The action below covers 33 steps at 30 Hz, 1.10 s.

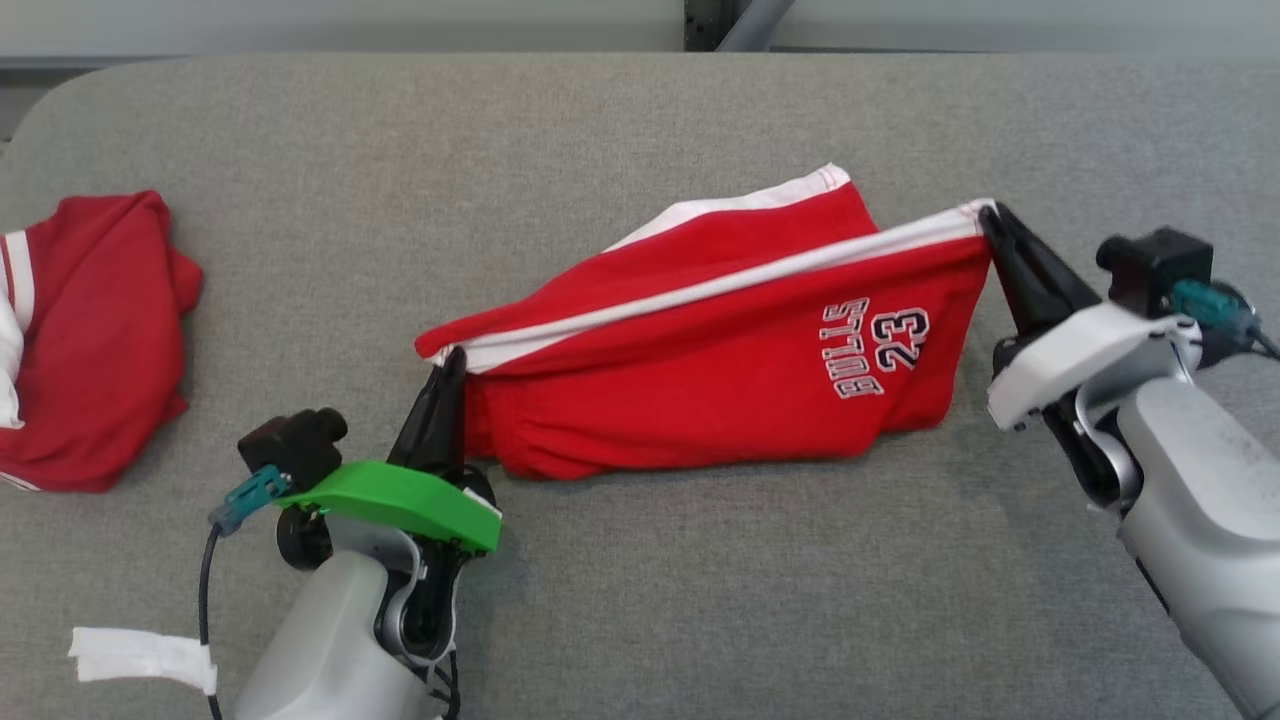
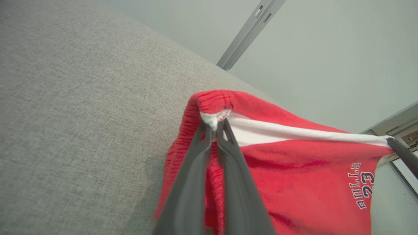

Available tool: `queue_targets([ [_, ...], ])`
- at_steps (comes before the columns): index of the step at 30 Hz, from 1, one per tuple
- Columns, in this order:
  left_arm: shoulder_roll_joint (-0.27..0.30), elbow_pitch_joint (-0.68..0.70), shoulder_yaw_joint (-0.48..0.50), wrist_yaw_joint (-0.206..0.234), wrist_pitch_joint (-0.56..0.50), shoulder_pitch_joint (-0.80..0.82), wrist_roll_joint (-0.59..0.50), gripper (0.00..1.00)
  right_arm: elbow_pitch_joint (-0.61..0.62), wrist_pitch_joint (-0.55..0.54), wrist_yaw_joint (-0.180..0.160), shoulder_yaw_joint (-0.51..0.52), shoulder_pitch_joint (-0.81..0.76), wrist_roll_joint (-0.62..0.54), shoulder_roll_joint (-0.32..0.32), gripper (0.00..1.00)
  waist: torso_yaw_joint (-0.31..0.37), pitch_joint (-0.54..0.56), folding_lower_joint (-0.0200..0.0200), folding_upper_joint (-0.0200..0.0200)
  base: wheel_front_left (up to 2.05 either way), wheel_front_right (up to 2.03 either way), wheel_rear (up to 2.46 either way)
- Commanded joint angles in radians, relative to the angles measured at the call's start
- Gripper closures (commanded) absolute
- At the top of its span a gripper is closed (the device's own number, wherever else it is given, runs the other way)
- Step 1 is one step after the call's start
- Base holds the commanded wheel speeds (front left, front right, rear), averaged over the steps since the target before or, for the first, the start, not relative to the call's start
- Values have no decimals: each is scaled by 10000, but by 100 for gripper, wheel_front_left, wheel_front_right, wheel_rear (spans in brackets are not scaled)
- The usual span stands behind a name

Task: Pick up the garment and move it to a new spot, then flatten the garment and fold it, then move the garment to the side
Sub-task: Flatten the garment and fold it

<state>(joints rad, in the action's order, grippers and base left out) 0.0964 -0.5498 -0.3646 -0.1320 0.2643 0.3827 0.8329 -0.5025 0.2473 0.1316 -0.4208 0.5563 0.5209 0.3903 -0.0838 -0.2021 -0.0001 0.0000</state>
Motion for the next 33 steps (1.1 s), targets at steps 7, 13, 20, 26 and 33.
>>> queue_targets([
  [7,-348,-638,-231,33,2,1475,-92,100,-2037,90,-16,-672,2612,-346,-167,100,-939,-2104,1,0,0,0,0],
  [13,-424,-810,-216,33,0,2030,-213,100,-3287,179,-16,-811,3707,-710,-343,100,-1182,-2505,1,0,0,0,0],
  [20,-441,-638,-428,33,-6,2280,-91,57,-3251,187,-16,-243,4361,-803,-588,10,-1222,-2720,1,0,0,0,0],
  [26,-441,-455,-104,33,-4,1922,-801,0,-2671,182,-16,553,3539,-599,-673,0,-1090,-2378,1,0,0,0,0],
  [33,-451,-10,871,31,1,928,-1559,0,-2296,181,-14,995,1856,81,-902,0,-854,-1708,1,0,0,0,0],
])
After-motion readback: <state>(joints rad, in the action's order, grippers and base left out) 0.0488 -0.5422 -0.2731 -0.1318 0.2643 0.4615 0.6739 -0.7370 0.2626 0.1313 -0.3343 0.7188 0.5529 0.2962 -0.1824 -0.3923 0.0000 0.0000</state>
